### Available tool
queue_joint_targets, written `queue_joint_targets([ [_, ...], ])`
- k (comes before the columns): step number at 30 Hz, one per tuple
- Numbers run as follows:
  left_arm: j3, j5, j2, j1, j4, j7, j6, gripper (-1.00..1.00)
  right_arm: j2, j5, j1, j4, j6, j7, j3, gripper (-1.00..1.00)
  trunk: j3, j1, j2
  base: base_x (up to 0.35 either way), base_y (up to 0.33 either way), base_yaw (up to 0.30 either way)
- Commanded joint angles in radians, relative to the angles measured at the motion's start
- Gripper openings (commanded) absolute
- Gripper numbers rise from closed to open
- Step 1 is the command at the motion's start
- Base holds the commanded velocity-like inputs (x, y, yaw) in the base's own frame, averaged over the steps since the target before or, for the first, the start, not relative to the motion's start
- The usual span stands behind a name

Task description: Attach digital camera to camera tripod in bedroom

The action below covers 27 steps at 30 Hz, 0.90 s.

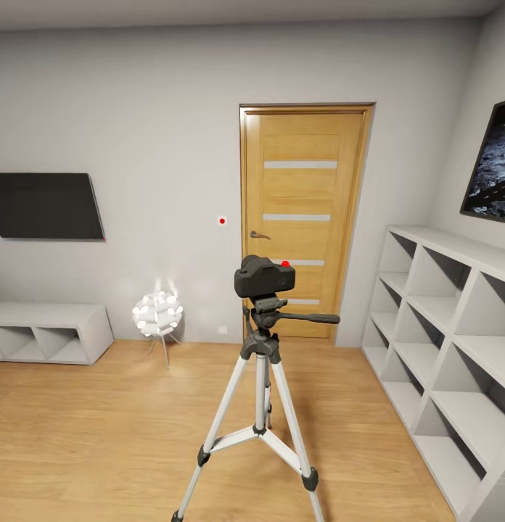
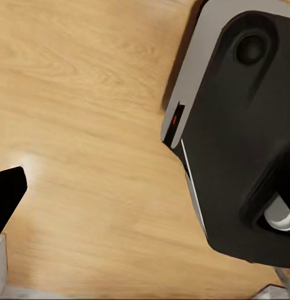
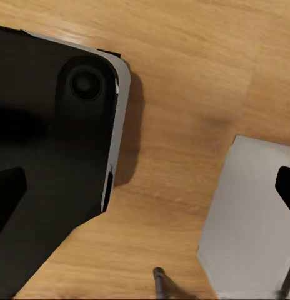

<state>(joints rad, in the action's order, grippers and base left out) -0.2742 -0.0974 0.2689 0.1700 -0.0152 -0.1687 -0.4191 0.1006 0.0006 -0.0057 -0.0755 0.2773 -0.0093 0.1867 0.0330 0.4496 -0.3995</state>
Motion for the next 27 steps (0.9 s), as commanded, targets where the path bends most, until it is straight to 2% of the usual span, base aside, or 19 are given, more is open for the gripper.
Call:
queue_joint_targets([
  [1, -0.008, -0.010, -0.006, -0.013, -0.002, 0.003, -0.006, 1.00, -0.001, -0.011, 0.004, -0.003, -0.011, -0.004, 0.005, 1.00, 0.000, 0.000, 0.000, 0.000, 0.000, 0.000],
  [4, -0.008, -0.011, -0.023, -0.050, -0.002, 0.028, -0.006, 1.00, -0.002, -0.041, 0.014, -0.003, -0.069, -0.010, 0.005, 1.00, 0.000, 0.000, 0.000, 0.000, 0.000, 0.000],
  [8, -0.008, -0.010, -0.063, -0.085, -0.002, 0.063, -0.008, 1.00, -0.004, -0.084, 0.023, -0.003, -0.139, -0.014, 0.004, 1.00, 0.000, 0.000, 0.000, 0.000, 0.000, 0.000],
  [12, -0.008, -0.010, -0.085, -0.093, -0.002, 0.080, -0.009, 1.00, -0.005, -0.096, 0.024, -0.002, -0.155, -0.016, 0.001, 1.00, 0.000, 0.000, 0.000, 0.000, 0.000, 0.000],
  [16, -0.008, -0.011, -0.127, -0.097, -0.004, 0.091, -0.008, 1.00, -0.007, -0.104, 0.025, -0.001, -0.160, -0.016, 0.003, 1.00, 0.000, 0.000, 0.000, 0.000, 0.000, 0.000],
  [22, -0.008, -0.011, -0.139, -0.098, -0.007, 0.094, -0.003, 1.00, -0.007, -0.104, 0.026, 0.023, -0.147, -0.015, 0.001, 1.00, 0.000, 0.000, 0.000, 0.000, 0.000, 0.000],
  [27, -0.008, -0.011, -0.141, -0.098, -0.008, 0.095, -0.001, 1.00, -0.007, -0.105, 0.026, 0.058, -0.099, -0.015, 0.002, 1.00, 0.000, 0.000, 0.000, 0.000, 0.000, 0.000],
])
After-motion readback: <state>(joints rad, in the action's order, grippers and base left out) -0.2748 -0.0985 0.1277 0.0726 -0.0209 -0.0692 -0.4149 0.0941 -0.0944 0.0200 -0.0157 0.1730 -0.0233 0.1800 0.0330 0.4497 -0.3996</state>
